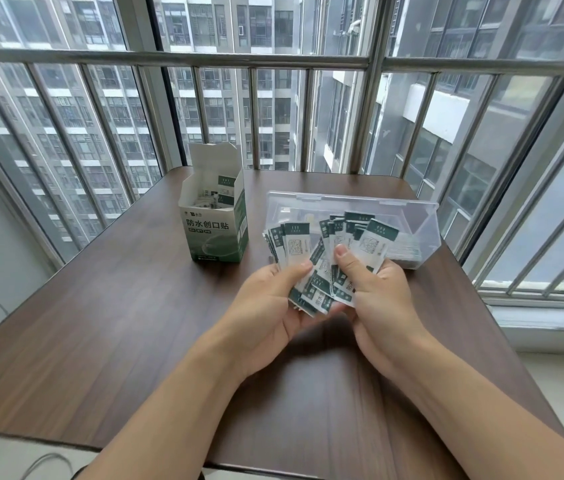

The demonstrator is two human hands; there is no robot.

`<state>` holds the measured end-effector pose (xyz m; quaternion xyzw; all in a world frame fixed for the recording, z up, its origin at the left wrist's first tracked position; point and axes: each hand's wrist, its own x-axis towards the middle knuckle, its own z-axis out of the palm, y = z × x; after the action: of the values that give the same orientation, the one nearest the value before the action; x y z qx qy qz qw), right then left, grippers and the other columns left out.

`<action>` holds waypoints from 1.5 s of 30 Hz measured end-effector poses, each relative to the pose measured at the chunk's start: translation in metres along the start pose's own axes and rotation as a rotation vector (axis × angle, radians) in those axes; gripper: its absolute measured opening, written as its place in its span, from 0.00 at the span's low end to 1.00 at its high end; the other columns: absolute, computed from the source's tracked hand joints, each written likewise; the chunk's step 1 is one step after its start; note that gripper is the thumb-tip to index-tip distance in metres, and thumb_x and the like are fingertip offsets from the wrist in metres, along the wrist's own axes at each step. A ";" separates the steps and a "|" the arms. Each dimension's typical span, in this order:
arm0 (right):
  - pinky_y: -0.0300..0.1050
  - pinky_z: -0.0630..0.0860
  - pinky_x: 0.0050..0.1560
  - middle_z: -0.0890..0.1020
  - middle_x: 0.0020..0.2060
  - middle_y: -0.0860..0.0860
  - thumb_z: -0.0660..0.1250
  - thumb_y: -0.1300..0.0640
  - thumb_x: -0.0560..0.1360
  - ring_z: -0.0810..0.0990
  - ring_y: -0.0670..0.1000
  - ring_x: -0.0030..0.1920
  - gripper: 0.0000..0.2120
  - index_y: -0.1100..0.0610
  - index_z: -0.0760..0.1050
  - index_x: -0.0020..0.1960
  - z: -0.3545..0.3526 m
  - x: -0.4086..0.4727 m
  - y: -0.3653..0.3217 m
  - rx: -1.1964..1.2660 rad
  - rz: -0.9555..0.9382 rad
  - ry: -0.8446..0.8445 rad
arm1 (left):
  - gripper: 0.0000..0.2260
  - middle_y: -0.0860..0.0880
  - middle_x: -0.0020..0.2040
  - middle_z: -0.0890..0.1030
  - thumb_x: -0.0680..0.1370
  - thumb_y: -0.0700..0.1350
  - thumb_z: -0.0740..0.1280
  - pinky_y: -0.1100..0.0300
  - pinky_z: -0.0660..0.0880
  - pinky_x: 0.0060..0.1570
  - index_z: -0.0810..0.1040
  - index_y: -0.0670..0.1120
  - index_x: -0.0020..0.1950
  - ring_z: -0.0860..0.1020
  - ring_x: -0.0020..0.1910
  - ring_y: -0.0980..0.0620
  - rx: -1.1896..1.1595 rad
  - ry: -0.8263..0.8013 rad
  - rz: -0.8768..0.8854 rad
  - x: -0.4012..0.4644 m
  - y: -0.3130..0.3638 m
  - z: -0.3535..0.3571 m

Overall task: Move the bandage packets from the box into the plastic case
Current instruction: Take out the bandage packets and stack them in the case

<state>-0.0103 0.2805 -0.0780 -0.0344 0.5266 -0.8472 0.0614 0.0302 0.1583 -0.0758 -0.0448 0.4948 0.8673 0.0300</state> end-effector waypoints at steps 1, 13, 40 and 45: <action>0.62 0.79 0.61 0.86 0.54 0.59 0.65 0.64 0.81 0.85 0.60 0.55 0.11 0.64 0.78 0.61 0.000 0.001 0.001 0.008 -0.005 0.014 | 0.12 0.40 0.55 0.85 0.83 0.38 0.59 0.47 0.80 0.54 0.78 0.40 0.63 0.84 0.51 0.45 0.000 -0.001 0.006 0.001 0.000 0.000; 0.62 0.80 0.60 0.86 0.54 0.60 0.65 0.64 0.80 0.85 0.60 0.56 0.11 0.64 0.78 0.61 -0.003 0.007 -0.001 -0.026 -0.050 -0.006 | 0.13 0.41 0.53 0.85 0.85 0.43 0.56 0.45 0.81 0.54 0.80 0.42 0.57 0.84 0.52 0.45 -0.010 0.067 0.031 0.004 0.001 0.002; 0.53 0.77 0.64 0.83 0.57 0.56 0.58 0.39 0.82 0.82 0.53 0.60 0.20 0.51 0.76 0.63 0.006 0.004 0.012 -0.545 -0.206 -0.233 | 0.24 0.44 0.60 0.83 0.75 0.59 0.67 0.54 0.81 0.48 0.79 0.47 0.66 0.83 0.56 0.47 0.008 -0.074 -0.125 -0.002 0.003 0.013; 0.52 0.74 0.66 0.80 0.58 0.52 0.58 0.50 0.83 0.78 0.50 0.63 0.14 0.49 0.75 0.65 0.001 0.009 0.013 -0.873 -0.355 -0.389 | 0.14 0.45 0.48 0.86 0.77 0.52 0.71 0.58 0.79 0.39 0.83 0.47 0.58 0.84 0.43 0.49 0.148 0.070 -0.104 0.003 0.011 0.016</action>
<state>-0.0186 0.2730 -0.0894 -0.3028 0.7963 -0.5236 -0.0069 0.0250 0.1666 -0.0586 -0.0983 0.5553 0.8236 0.0610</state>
